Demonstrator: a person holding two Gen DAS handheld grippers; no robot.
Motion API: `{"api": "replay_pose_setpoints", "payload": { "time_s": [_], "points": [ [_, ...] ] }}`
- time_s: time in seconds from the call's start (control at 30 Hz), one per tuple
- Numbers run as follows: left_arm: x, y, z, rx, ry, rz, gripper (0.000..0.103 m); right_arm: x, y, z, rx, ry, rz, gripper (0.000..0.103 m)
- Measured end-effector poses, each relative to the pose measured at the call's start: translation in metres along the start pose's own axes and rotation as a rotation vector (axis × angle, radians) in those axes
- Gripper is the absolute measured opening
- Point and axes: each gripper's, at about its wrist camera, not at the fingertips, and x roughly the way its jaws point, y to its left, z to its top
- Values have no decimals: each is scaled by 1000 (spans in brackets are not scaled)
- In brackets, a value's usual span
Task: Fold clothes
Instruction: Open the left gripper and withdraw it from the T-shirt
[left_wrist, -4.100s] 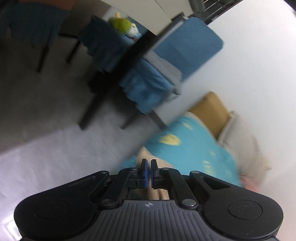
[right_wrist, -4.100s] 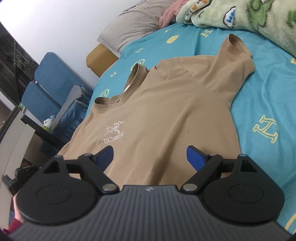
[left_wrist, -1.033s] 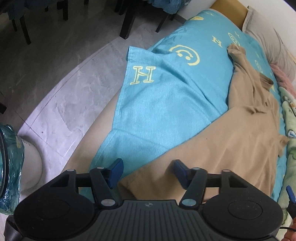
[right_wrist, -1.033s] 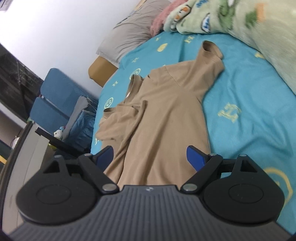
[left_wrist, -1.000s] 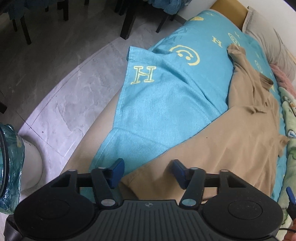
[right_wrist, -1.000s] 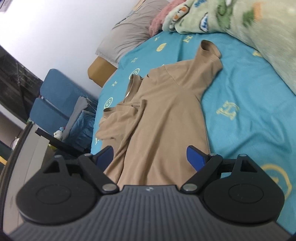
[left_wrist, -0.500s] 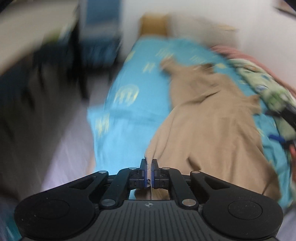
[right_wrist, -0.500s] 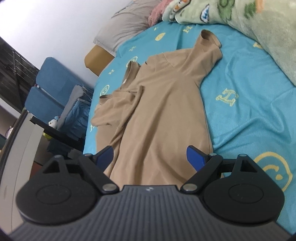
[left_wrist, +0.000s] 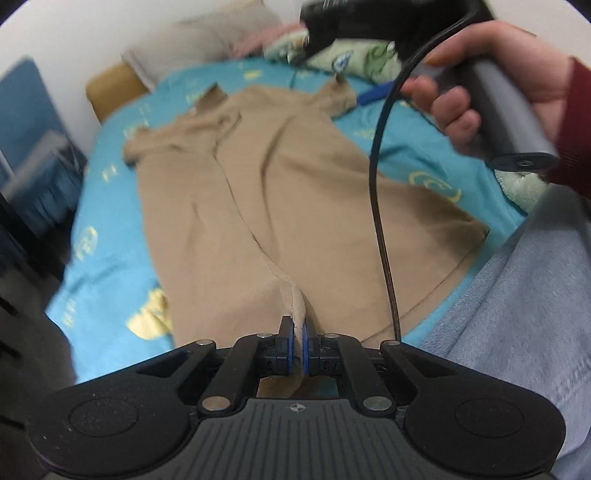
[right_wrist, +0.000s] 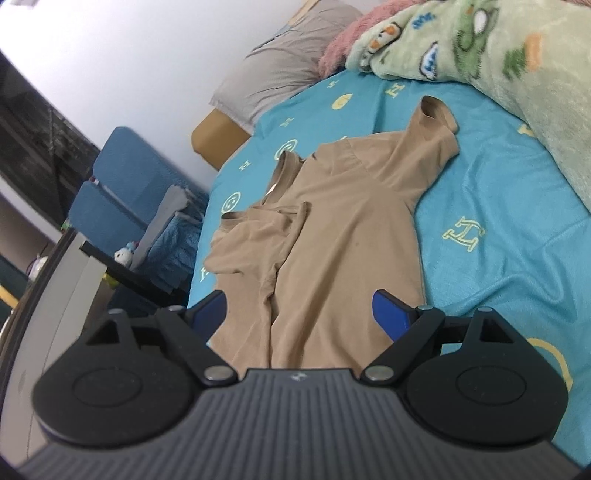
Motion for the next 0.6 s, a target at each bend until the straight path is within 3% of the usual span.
{"api": "replay_pose_setpoints", "payload": {
  "time_s": [0.1,0.17,0.3,0.37,0.6],
  "points": [
    [-3,10,-1,-39,-12,-41,26,-5,9,1,-60,-5,17,88],
    [-12,18,6,-61,-57,-24,55,-10,16,2,-97,-18,28,88],
    [-27,36,29,-113,-151,31,61,-21,22,7,-141,-40,67,88],
    [-30,50,47,-150,-193,67,71,-25,24,9,-155,-48,90,88],
    [-19,99,113,-306,-361,118,79,-24,33,10,-205,-58,194,88]
  ]
}}
